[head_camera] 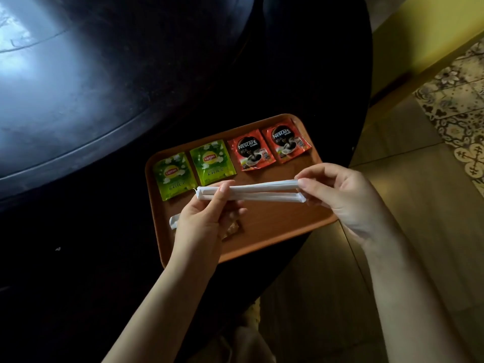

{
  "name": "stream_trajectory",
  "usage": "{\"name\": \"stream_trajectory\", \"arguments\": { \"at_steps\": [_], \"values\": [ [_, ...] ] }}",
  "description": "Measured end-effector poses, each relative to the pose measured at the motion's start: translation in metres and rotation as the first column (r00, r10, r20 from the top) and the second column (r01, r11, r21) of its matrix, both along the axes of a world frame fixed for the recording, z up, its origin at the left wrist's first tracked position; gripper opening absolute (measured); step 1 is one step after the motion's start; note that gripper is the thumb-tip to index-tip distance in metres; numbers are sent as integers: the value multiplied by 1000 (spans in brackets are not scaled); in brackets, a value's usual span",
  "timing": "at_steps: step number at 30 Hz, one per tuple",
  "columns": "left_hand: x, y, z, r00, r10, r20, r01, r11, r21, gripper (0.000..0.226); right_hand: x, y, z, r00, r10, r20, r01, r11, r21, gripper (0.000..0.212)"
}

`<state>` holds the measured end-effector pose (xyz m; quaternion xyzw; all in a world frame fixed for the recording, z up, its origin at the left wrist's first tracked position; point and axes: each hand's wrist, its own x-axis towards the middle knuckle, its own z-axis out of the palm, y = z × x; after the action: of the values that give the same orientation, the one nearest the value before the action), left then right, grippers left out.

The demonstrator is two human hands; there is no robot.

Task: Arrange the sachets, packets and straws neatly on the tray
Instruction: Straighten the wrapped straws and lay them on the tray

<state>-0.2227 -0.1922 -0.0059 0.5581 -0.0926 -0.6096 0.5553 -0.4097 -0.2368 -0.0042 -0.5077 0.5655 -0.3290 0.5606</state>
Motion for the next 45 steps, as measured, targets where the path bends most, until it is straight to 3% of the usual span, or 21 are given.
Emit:
{"name": "stream_trajectory", "arguments": {
  "at_steps": [5,9,15,21,30,32,34,36,38,41,45],
  "values": [
    [12,2,-1,996,86,27,-86,996,26,14,-9,-18,-11,984,-53,-169,53,999,-4,12],
    [27,6,-1,989,134,61,-137,990,44,10,-18,-31,-21,921,13,-390,-40,997,-61,7],
    [13,11,-2,995,87,55,-91,992,89,11,-4,-34,-33,738,-41,-674,-159,959,-233,7],
    [5,13,-9,999,34,12,-35,988,153,16,-2,-33,-38,670,-108,-734,-211,921,-327,8],
    [-2,12,-9,1000,-16,4,15,989,150,9,4,-31,-37,609,-143,-780,-212,918,-334,15],
    [-4,10,-8,1000,-21,3,20,990,140,7,5,-27,-29,634,-163,-756,-235,891,-389,18],
    [-7,9,-6,999,-36,10,34,993,115,8,6,-17,-18,749,-77,-658,-264,876,-404,18],
    [-10,9,-3,999,-43,7,42,996,77,9,6,-2,-10,852,91,-516,-268,922,-280,18],
    [-14,9,-3,999,-39,-5,39,998,40,10,3,9,-9,920,156,-360,-210,971,-117,14],
    [-18,9,-3,999,-53,-14,53,998,19,9,-4,17,-13,999,-8,-36,10,997,83,7],
    [-10,12,-11,986,-110,127,108,994,20,6,-11,18,-16,987,-151,62,139,977,159,6]
  ]
}}
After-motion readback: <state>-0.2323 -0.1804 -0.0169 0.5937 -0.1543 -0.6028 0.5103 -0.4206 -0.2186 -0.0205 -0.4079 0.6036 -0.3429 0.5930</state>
